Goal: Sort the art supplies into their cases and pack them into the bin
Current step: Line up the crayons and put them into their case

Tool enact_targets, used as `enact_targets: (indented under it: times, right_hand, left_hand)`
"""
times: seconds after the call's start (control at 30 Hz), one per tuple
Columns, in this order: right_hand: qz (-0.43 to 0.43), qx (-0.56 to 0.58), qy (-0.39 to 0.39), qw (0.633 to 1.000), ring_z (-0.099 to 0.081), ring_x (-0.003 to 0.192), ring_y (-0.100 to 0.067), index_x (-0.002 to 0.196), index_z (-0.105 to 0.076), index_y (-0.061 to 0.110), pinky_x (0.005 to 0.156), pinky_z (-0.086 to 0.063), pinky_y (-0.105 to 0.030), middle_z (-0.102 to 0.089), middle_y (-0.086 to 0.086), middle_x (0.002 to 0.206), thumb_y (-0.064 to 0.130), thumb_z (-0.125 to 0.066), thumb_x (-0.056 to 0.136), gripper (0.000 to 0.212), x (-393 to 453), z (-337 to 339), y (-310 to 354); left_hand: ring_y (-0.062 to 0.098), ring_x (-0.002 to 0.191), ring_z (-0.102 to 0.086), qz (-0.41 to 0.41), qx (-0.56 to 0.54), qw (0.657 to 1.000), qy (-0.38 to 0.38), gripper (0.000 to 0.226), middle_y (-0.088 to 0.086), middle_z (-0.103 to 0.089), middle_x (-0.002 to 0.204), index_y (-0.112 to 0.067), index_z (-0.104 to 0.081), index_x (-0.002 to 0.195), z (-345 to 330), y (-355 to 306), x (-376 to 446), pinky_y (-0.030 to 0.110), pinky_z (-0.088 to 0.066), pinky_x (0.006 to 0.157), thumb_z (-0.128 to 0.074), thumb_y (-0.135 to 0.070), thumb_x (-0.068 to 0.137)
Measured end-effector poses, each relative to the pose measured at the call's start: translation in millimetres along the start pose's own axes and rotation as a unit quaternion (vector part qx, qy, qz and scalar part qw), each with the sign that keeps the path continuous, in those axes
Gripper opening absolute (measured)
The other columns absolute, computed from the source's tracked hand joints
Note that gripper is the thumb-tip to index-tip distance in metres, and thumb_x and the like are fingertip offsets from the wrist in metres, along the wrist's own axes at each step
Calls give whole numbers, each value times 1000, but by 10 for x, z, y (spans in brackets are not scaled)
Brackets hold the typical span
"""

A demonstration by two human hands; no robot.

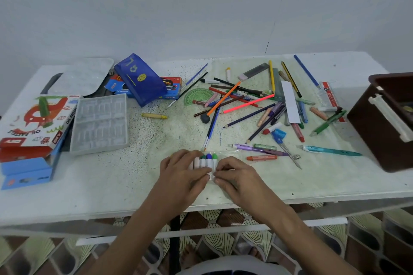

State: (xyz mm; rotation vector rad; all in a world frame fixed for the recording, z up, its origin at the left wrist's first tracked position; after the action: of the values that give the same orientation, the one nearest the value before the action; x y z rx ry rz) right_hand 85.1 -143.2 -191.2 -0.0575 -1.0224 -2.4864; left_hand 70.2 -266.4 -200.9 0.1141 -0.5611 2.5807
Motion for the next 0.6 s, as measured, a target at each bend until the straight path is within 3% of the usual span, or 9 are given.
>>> enact_targets:
  times: [0.23,0.37,0.53,0.6]
  right_hand:
    - [-32,56,-11,998,-57,92,-1,97,-76,11,84,-46,-13,-62,4,100,15,-65,88,15,2,60,-98]
    - [-97,144,-51,983,-62,94,-3,99,-75,12,86,-50,-15,-65,8,99,9,-67,86,15,-24,308,-252]
    - [-160,119,-133,971,-63,89,-4,95,-76,14,80,-51,-15,-68,6,97,7,-70,83,16,-103,924,-681]
    - [-174,72,-164,968,-63,88,-4,91,-76,13,77,-50,-15,-70,3,95,7,-71,82,12,-127,1179,-849]
  left_hand:
    - [13,115,-43,75,-29,997,-20,30,-16,-56,121,-45,-74,84,20,108,96,36,-25,86,-47,-56,76]
    - [10,113,-45,80,-57,995,3,24,-15,-55,119,-40,-74,84,37,50,243,34,-23,88,-54,-50,75]
    - [13,99,-52,66,-123,990,-4,25,-8,-56,104,-27,-74,93,119,-21,620,41,-43,87,-60,-42,78]
    - [14,97,-54,59,-131,990,-7,20,-4,-58,103,-21,-73,97,124,-46,791,37,-44,87,-68,-32,81]
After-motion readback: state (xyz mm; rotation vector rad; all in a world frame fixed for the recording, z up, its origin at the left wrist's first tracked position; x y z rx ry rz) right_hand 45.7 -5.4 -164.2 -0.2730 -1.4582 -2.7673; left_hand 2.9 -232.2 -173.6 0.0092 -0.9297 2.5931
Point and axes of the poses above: each hand's wrist, its own x-axis towards the middle knuckle, its own z-axis out of the back of the hand, y = z × x, the point moved 9 cm from there along x, towards the middle knuckle
